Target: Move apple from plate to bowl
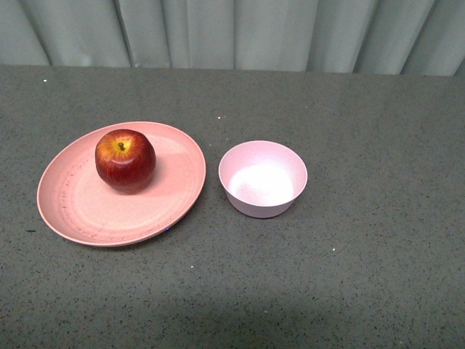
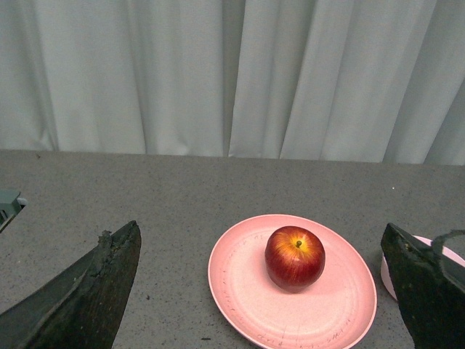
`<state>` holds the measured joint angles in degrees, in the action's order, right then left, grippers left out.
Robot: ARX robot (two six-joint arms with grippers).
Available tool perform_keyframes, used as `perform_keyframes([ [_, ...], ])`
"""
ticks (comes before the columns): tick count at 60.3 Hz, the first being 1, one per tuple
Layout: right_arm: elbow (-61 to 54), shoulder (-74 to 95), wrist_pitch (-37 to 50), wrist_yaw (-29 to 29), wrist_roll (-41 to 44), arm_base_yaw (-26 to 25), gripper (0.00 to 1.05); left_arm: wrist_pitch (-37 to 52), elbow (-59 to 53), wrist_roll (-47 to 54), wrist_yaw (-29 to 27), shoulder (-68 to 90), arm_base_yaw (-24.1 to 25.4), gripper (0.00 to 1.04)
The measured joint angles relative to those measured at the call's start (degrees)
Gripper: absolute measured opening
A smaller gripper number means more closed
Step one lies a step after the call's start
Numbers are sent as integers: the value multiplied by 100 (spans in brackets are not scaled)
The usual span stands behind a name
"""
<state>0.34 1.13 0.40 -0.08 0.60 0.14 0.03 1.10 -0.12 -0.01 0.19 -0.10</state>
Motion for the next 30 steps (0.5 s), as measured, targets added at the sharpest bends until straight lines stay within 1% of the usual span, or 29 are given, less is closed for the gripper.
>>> perform_keyframes([
  [11,-2,-83,-31,0,4,0,1,0,0,2,0,0,0,98],
  [13,-2,-83,-31,0,0,0,7,0,0,2,0,0,0,98],
  [14,-2,-83,-31,0,0,0,13,0,0,2,0,0,0,98],
  [16,-2,-90,-31,-2,0,0,20,0,0,2,0,0,0,98],
  [19,-2,-90,-31,0,0,0,27,0,0,2,0,0,0,98],
  [22,-2,-87,-31,0,0,0,37,0,0,2,0,0,0,98],
  [23,-2,-87,-31,0,0,0,39,0,0,2,0,0,0,98],
  [29,-2,-90,-31,0,0,0,59,0,0,2,0,0,0,98],
  [30,-2,-90,-31,0,0,0,61,0,0,2,0,0,0,98],
])
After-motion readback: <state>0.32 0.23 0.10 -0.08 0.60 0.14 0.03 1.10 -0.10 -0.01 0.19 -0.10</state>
